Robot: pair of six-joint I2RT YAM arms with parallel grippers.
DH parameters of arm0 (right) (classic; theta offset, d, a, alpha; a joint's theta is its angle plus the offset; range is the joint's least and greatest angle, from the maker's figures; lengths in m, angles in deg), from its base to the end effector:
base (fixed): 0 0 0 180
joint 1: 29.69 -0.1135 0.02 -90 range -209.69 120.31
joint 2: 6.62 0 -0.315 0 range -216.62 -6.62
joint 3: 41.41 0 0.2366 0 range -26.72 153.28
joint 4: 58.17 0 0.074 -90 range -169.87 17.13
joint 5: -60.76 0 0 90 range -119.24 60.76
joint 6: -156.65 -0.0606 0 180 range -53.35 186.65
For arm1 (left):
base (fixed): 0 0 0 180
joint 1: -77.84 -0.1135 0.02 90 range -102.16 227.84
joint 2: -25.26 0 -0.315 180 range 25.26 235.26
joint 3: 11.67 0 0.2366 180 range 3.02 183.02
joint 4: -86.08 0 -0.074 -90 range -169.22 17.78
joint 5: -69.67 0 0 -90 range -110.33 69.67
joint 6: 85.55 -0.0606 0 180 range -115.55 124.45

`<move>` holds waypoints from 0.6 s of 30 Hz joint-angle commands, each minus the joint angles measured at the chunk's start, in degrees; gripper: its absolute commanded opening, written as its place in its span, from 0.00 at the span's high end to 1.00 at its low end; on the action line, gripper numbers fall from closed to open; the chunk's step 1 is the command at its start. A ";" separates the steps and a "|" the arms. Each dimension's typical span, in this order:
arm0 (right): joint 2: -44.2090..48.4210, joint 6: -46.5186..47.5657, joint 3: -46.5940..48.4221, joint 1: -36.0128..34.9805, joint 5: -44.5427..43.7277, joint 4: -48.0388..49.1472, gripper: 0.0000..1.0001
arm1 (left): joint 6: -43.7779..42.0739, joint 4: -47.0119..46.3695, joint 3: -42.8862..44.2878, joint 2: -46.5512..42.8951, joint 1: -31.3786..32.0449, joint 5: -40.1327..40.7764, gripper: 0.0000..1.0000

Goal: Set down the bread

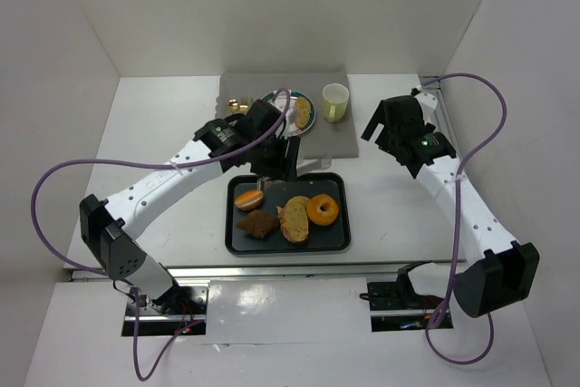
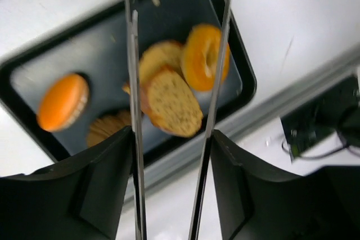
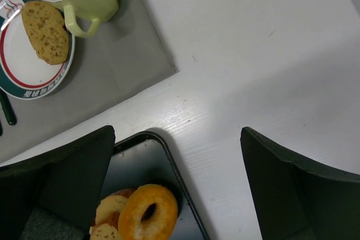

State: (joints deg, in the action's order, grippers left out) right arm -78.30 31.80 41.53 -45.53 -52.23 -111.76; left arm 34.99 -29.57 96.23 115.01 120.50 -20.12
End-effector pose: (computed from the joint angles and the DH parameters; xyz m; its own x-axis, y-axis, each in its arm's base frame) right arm 0.2460 0.0452 0.3713 -0.5165 0.4003 -0.7570 0.3919 0.8965 0.2066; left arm 0.2477 -0.2279 0.4051 -0.8005 0.0467 -0.5975 0.3123 0.8834 -0.3494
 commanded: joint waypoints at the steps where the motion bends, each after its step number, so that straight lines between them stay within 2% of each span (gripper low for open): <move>1: 2.77 0.13 1.19 -0.07 -2.68 -2.24 0.00 | 3.55 -1.22 -4.34 -0.37 1.64 -6.96 0.32; 6: 4.35 0.13 1.19 -0.07 -3.21 -2.51 0.00 | 2.16 -2.45 -8.04 1.90 2.78 -12.59 0.32; 13: 4.36 0.66 0.66 -0.07 -2.68 -1.27 0.00 | -0.22 -0.26 -6.64 4.20 4.02 -12.60 0.32; 15: 3.83 0.66 0.13 -0.07 -2.68 -1.27 0.00 | -0.22 1.06 -6.03 4.73 4.02 -11.12 0.37; 18: 3.83 0.13 -0.48 -0.07 -2.68 -1.27 0.00 | -0.22 1.59 -6.02 4.03 4.02 -10.58 0.38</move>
State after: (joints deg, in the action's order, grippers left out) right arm -75.68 31.82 41.25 -45.53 -53.89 -113.40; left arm 35.89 -28.85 87.77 119.67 124.28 -30.65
